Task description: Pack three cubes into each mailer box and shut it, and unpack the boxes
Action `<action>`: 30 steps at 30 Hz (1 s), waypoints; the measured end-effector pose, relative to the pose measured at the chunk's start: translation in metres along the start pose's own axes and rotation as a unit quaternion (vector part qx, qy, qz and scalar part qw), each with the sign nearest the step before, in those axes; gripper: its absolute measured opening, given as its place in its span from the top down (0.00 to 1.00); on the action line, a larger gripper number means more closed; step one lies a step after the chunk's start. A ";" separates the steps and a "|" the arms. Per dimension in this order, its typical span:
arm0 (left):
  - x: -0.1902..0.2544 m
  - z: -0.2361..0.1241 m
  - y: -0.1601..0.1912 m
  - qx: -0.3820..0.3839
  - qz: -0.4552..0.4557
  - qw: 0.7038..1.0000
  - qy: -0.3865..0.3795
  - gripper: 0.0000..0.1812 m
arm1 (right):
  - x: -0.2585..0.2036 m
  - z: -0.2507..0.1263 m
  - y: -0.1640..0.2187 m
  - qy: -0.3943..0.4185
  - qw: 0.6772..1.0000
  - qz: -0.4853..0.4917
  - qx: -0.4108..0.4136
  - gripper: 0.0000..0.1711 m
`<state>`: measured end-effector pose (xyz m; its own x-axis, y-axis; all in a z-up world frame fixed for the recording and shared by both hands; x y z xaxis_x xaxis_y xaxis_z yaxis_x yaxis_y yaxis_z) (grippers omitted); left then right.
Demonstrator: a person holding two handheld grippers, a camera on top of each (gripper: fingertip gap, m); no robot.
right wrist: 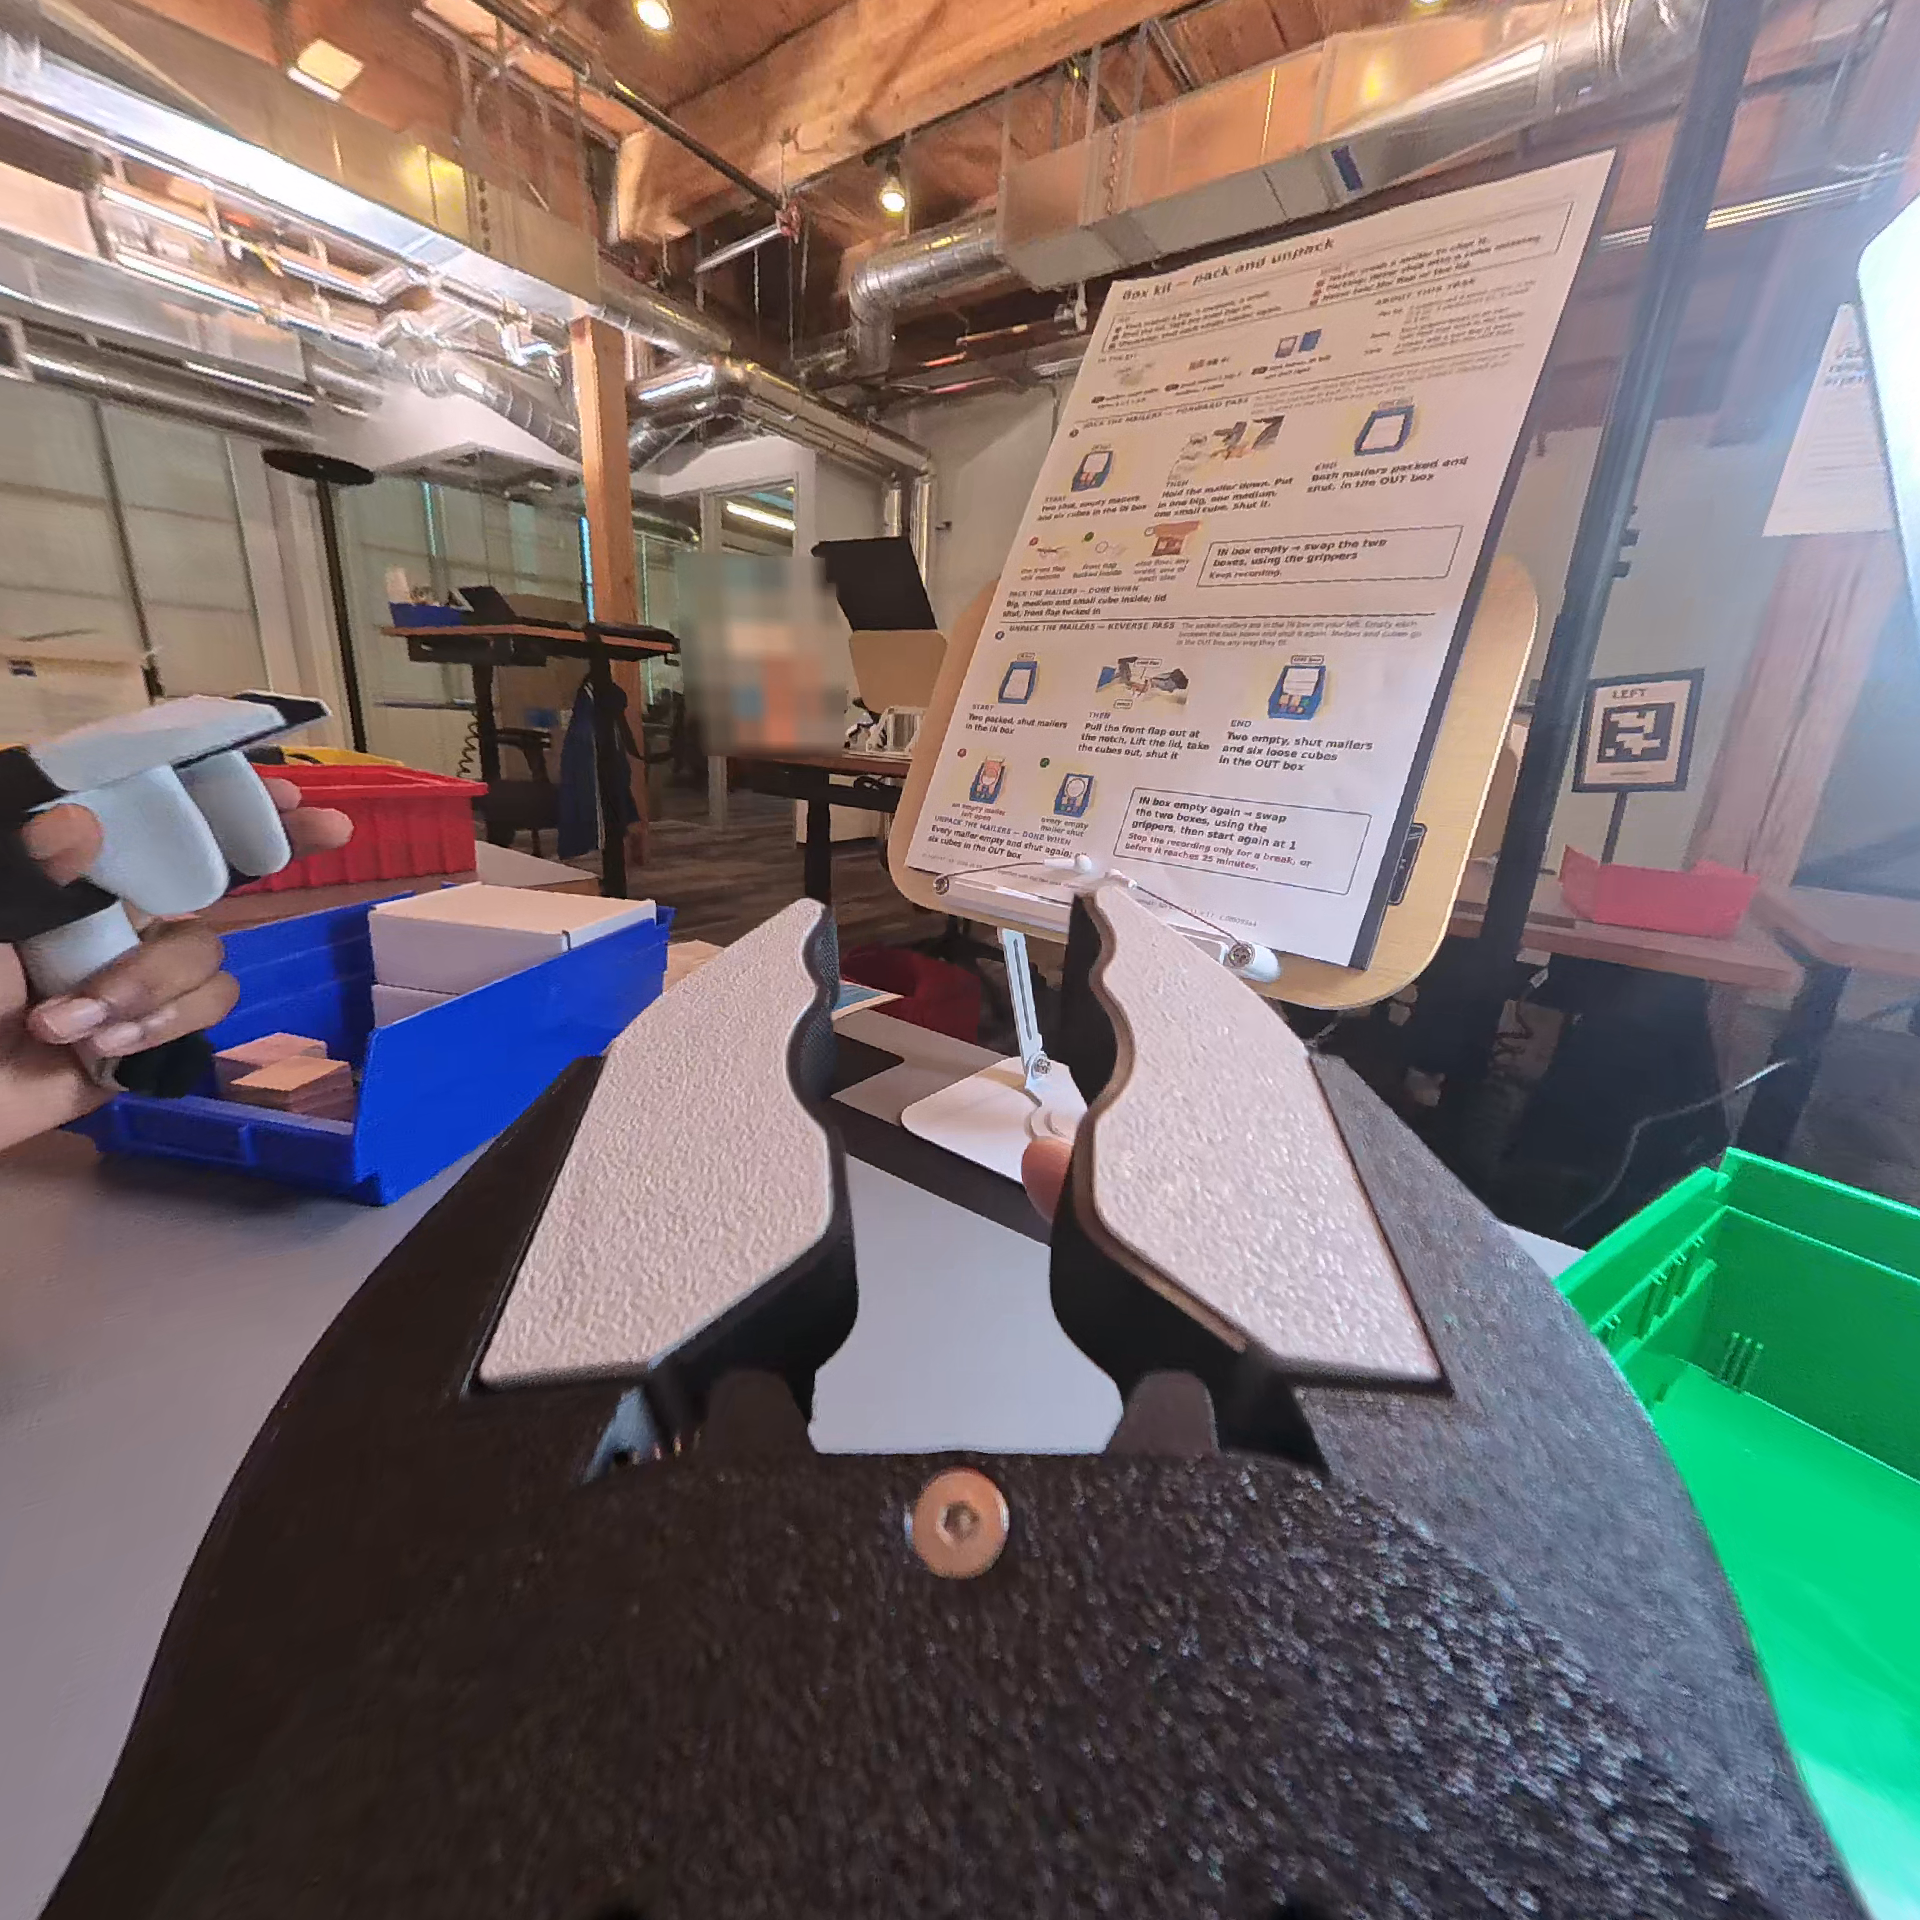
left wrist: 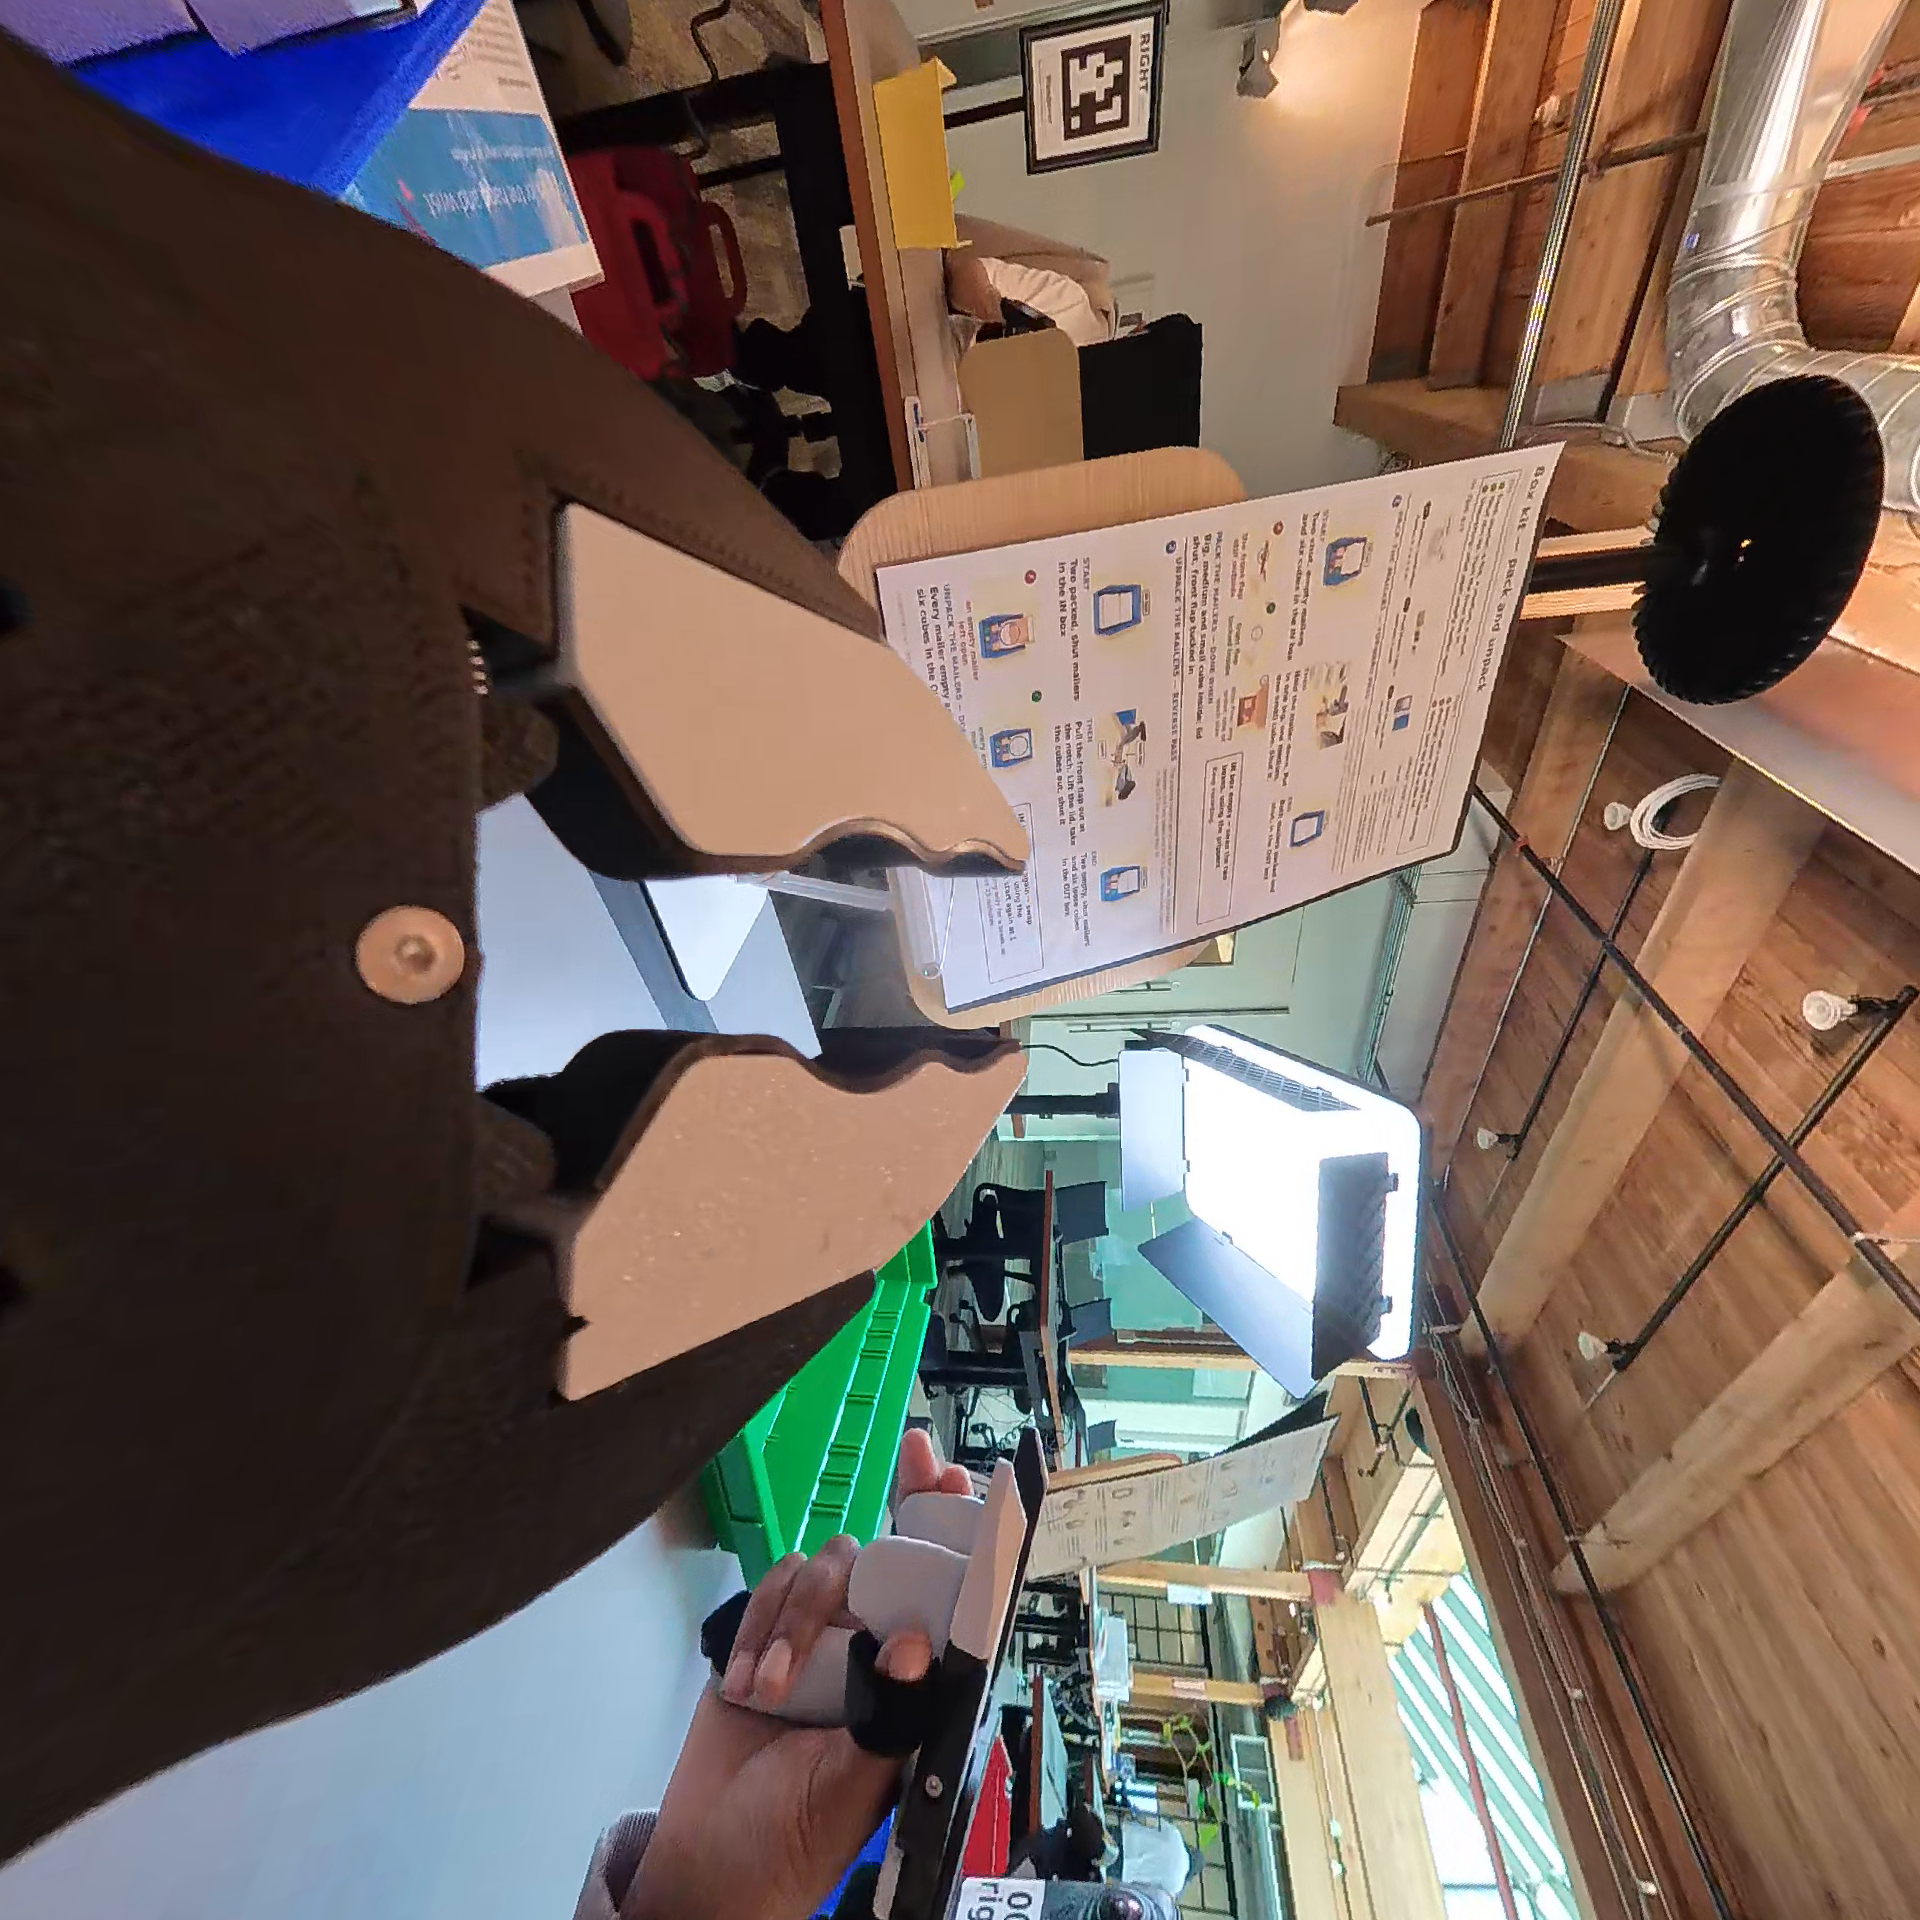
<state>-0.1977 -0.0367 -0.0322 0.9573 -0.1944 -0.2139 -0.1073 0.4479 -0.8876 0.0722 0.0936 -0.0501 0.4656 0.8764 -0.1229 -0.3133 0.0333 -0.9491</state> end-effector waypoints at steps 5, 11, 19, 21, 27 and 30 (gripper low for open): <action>0.000 0.000 0.005 -0.006 0.002 1.000 0.001 0.82 | 0.002 0.000 0.004 -0.004 1.000 0.004 -0.007 0.76; 0.005 0.003 0.014 -0.021 0.007 1.000 0.005 0.81 | 0.003 0.000 0.008 -0.017 1.000 0.014 -0.010 0.76; 0.006 0.004 0.020 -0.028 0.008 1.000 0.004 0.81 | 0.004 -0.002 0.005 -0.015 1.000 0.013 -0.008 0.77; 0.006 0.003 0.021 -0.028 0.007 1.000 0.004 0.81 | 0.004 -0.002 0.004 -0.015 1.000 0.013 -0.006 0.77; 0.005 0.003 0.023 -0.032 0.007 0.999 0.004 0.81 | 0.005 -0.002 0.004 -0.012 1.000 0.015 -0.010 0.77; 0.006 0.004 0.026 -0.041 0.018 0.999 0.006 0.82 | 0.007 -0.002 0.003 -0.009 1.000 0.017 -0.013 0.77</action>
<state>-0.1936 -0.0232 -0.0549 0.9495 -0.1902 -0.2497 -0.1630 0.3813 -0.9100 0.0758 0.0986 -0.0547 0.4408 0.8849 -0.1505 -0.3062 -0.0094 -0.9519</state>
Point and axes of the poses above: each gripper's, where its closed fingertips meet, z out along the fingers, y out of its underside, x = y × z across the jaws, the point moved 4 cm from there along -z, back along the fingers, and after that the axes turned 11 degrees about z, right-handed, at the moved point
